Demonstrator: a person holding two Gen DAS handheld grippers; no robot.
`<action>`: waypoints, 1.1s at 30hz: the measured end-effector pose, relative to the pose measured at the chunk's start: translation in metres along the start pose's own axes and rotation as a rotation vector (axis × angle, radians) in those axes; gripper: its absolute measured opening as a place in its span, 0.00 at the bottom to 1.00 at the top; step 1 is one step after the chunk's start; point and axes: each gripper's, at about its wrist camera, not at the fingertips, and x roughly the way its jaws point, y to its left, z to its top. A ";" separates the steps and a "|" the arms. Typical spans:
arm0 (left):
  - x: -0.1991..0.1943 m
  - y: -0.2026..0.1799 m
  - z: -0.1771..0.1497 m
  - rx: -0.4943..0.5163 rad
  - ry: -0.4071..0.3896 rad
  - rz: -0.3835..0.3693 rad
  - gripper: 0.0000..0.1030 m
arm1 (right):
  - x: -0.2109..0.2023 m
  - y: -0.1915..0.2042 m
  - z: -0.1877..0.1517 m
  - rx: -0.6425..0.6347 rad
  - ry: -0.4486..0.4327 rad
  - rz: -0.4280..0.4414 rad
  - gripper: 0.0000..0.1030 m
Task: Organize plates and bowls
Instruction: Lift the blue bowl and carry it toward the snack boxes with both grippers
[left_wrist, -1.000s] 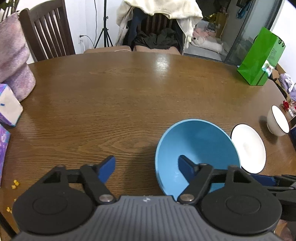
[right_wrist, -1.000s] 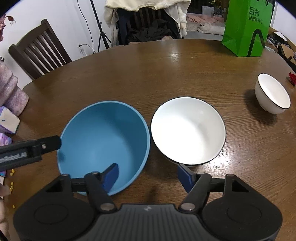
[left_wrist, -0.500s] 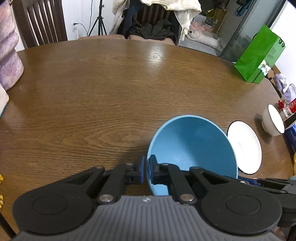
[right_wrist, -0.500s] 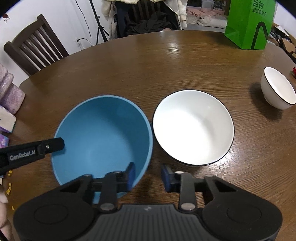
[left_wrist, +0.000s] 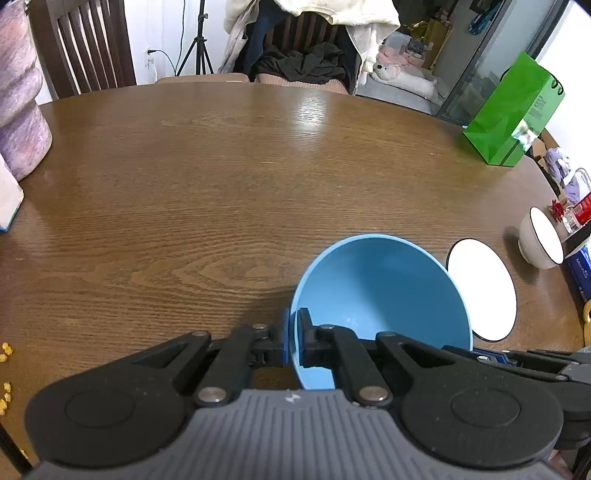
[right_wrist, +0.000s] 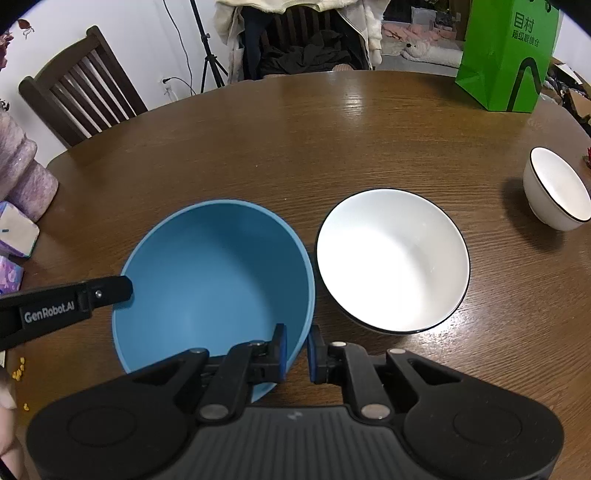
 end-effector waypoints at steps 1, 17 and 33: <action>-0.001 0.000 0.000 0.000 -0.003 0.001 0.05 | 0.000 0.000 0.000 0.002 0.001 0.003 0.10; -0.029 0.005 -0.009 -0.017 -0.039 0.022 0.05 | -0.017 0.006 -0.008 -0.018 -0.017 0.041 0.10; -0.083 0.021 -0.042 -0.078 -0.098 0.076 0.05 | -0.053 0.036 -0.022 -0.106 -0.050 0.086 0.10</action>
